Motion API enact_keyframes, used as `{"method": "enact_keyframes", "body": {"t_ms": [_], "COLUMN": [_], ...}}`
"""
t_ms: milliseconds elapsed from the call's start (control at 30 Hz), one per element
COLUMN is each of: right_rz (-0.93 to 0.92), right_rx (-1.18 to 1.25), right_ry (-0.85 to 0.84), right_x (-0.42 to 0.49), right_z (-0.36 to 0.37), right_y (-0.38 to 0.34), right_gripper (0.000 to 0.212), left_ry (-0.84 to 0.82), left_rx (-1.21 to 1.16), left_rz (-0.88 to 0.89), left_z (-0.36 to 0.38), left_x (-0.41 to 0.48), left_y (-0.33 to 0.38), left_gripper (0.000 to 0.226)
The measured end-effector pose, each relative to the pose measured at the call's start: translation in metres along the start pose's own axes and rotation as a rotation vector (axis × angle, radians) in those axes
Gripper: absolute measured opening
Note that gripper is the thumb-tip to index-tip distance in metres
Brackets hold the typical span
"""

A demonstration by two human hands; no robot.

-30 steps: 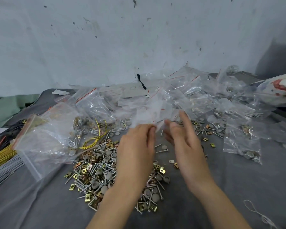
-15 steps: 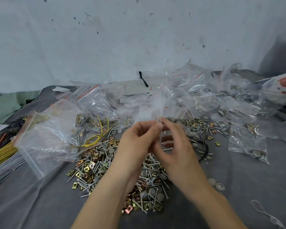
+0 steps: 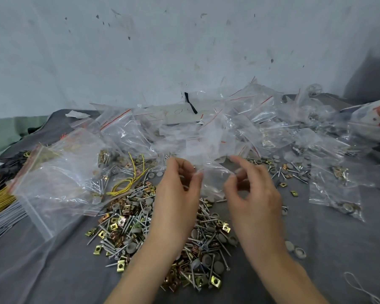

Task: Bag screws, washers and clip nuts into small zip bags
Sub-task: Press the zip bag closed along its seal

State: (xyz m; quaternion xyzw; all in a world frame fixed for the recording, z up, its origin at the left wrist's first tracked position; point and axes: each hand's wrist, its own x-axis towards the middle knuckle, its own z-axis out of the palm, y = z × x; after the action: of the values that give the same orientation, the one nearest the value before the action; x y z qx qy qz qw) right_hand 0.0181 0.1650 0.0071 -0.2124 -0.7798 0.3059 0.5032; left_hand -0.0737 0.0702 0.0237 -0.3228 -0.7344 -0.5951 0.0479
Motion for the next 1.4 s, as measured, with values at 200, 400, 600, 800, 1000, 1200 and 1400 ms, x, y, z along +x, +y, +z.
{"method": "enact_keyframes", "body": {"t_ms": [200, 400, 600, 800, 1000, 1200, 1400], "right_rz": [-0.161, -0.38, -0.575, -0.487, 0.555, 0.569, 0.505], "right_rx": [-0.072, -0.13, -0.208, -0.064, 0.445, 0.588, 0.466], "right_ry": [0.115, 0.136, -0.036, -0.028, -0.039, -0.151, -0.093], "right_x": [-0.016, -0.02, -0.016, -0.009, 0.028, 0.036, 0.031], "right_z": [0.013, 0.013, 0.008, -0.002, -0.028, -0.037, -0.035], "right_y": [-0.012, -0.01, 0.0, 0.004, 0.026, 0.034, 0.041], "right_gripper": [0.045, 0.038, 0.039, 0.035, 0.03, 0.03, 0.021], "left_ry": [0.031, -0.202, -0.421, -0.395, -0.658, -0.702, -0.615], "left_rx": [0.568, 0.004, -0.516, -0.435, -0.306, -0.21, -0.171], "left_rz": [0.394, -0.066, -0.431, -0.363, -0.291, -0.214, -0.249], "left_z": [-0.002, 0.002, -0.003, -0.005, -0.014, -0.021, -0.022], "left_x": [-0.011, -0.01, -0.001, 0.003, 0.005, 0.004, 0.006], "left_y": [0.002, 0.009, 0.007, 0.001, -0.007, -0.007, -0.012], "left_gripper": [0.019, 0.016, 0.026, 0.024, 0.047, 0.049, 0.053]}}
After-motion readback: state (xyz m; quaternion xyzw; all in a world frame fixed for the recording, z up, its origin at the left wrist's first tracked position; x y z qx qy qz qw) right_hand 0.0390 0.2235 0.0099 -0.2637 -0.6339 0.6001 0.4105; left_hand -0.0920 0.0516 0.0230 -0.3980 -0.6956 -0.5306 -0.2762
